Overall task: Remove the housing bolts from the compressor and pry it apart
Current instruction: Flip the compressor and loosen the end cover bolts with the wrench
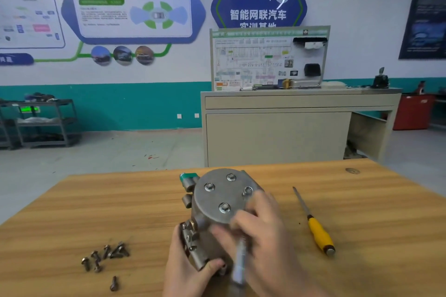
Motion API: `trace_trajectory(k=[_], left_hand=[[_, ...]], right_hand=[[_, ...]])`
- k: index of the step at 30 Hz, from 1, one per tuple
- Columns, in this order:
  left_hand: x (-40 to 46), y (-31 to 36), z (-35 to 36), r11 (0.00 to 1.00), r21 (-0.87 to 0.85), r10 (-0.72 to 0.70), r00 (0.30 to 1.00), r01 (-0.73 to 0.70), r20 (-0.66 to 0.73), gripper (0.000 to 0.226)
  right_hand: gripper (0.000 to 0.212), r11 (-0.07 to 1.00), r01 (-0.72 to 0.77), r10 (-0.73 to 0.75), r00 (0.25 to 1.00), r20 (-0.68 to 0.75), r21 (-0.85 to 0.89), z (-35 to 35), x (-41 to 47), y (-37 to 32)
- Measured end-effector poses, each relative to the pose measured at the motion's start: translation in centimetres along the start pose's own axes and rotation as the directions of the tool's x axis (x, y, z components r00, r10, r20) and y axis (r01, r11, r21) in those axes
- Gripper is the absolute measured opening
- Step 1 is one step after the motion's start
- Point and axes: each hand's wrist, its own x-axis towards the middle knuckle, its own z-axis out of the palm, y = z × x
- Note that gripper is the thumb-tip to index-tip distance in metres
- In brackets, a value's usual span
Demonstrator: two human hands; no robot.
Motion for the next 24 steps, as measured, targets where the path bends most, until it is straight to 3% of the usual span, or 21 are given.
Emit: trace_trajectory(k=[3, 6, 9, 13, 15, 18, 21, 24], left_hand=[[-0.3, 0.6, -0.3, 0.999, -0.043, -0.009, 0.998, 0.006, -0.065, 0.098], [-0.7, 1.5, 0.1, 0.997, -0.077, 0.017, 0.998, -0.022, -0.066, 0.105], [-0.5, 2.0, 0.5, 0.998, -0.059, 0.019, 0.999, -0.022, -0.048, 0.11], [-0.6, 2.1, 0.5, 0.999, -0.033, -0.018, 1.0, 0.017, -0.008, 0.121], [-0.7, 2.1, 0.4, 0.999, -0.025, -0.024, 1.0, 0.023, -0.014, 0.131], [-0.8, 2.2, 0.2, 1.0, 0.014, -0.024, 0.998, 0.025, -0.058, 0.129], [-0.8, 1.9, 0.0, 1.0, 0.016, 0.011, 0.997, -0.01, -0.076, 0.104], [-0.6, 1.5, 0.1, 1.0, 0.031, -0.001, 0.994, 0.005, -0.11, 0.103]], right_hand=[[0.036, 0.839, -0.254, 0.38, 0.907, -0.184, 0.481, -1.1, -2.7, 1.5], [0.04, 0.513, -0.366, 0.664, 0.742, -0.089, 0.776, -1.7, -2.2, 4.6], [0.029, 0.416, -0.527, 0.799, 0.602, -0.021, 0.741, -2.3, 0.5, 8.6], [0.028, 0.419, -0.817, 0.832, 0.52, 0.193, 0.396, -2.9, 6.9, 11.9], [0.029, 0.521, -0.841, 0.782, 0.539, 0.312, 0.147, -2.4, 10.2, 11.1], [0.025, 0.71, -0.69, 0.666, 0.593, 0.453, -0.141, 0.0, 13.9, 6.9], [0.022, 0.848, -0.374, 0.525, 0.69, 0.499, -0.375, 2.4, 13.4, 1.6], [0.022, 0.874, 0.013, 0.188, 0.913, 0.363, -0.486, 2.6, 8.2, -2.0]])
